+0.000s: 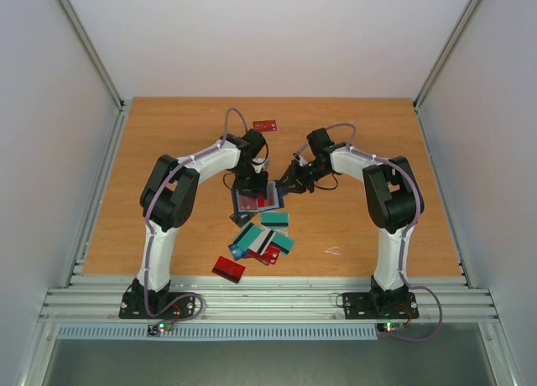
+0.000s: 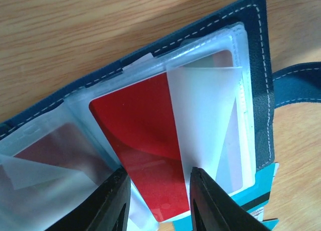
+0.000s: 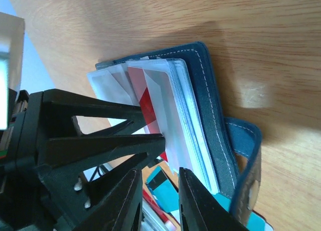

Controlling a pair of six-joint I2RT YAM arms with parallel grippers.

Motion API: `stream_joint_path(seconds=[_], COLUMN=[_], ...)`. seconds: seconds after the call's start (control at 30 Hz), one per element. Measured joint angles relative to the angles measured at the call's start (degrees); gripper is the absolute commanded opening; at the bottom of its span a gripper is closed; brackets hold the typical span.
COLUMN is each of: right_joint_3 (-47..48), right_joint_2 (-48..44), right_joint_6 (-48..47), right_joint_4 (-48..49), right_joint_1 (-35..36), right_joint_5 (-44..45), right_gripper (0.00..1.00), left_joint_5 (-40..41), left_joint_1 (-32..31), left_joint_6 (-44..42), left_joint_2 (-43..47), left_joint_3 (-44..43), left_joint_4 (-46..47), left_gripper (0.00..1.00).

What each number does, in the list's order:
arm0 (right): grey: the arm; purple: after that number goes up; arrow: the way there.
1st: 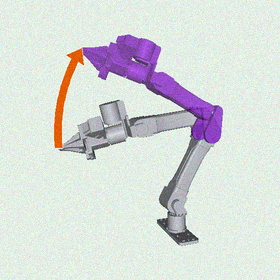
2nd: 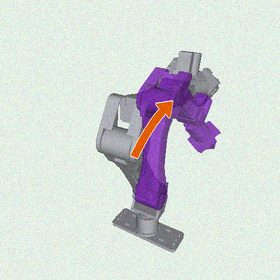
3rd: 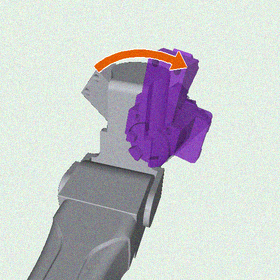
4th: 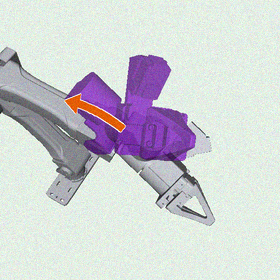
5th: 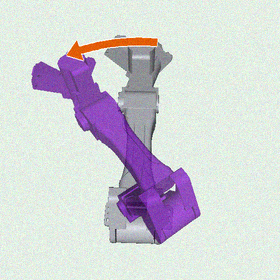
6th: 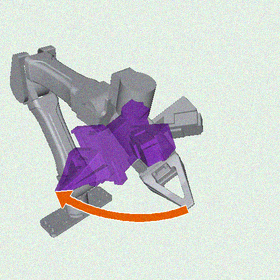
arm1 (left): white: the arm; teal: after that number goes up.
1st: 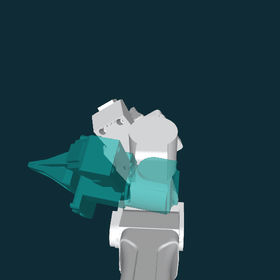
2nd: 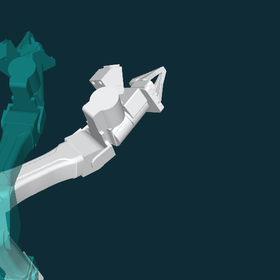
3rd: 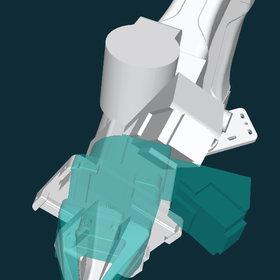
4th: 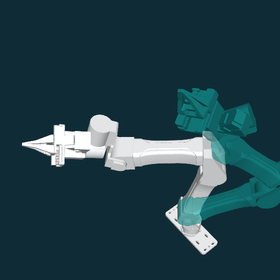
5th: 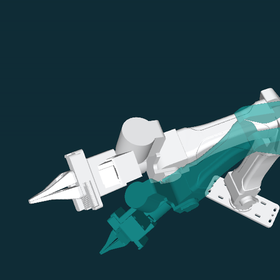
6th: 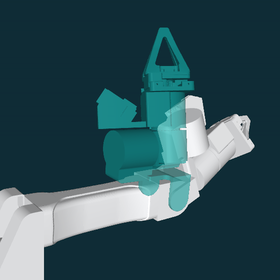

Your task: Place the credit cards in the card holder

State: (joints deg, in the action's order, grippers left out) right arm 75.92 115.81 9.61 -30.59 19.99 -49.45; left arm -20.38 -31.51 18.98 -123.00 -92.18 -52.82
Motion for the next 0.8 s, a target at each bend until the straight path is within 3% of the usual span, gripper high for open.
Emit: stream_joint_path(seconds=[0.8], right_joint_3=[0.0], right_joint_2=[3.2], right_joint_6=[-2.6], right_joint_4=[-1.8], right_joint_1=[0.0], right_joint_5=[1.7], right_gripper=[0.23], left_joint_5=[-6.2], left_joint_1=[-1.2], left_joint_6=[-0.9], left_joint_2=[-1.5], left_joint_3=[-2.6], left_joint_4=[1.5], left_gripper=[0.28])
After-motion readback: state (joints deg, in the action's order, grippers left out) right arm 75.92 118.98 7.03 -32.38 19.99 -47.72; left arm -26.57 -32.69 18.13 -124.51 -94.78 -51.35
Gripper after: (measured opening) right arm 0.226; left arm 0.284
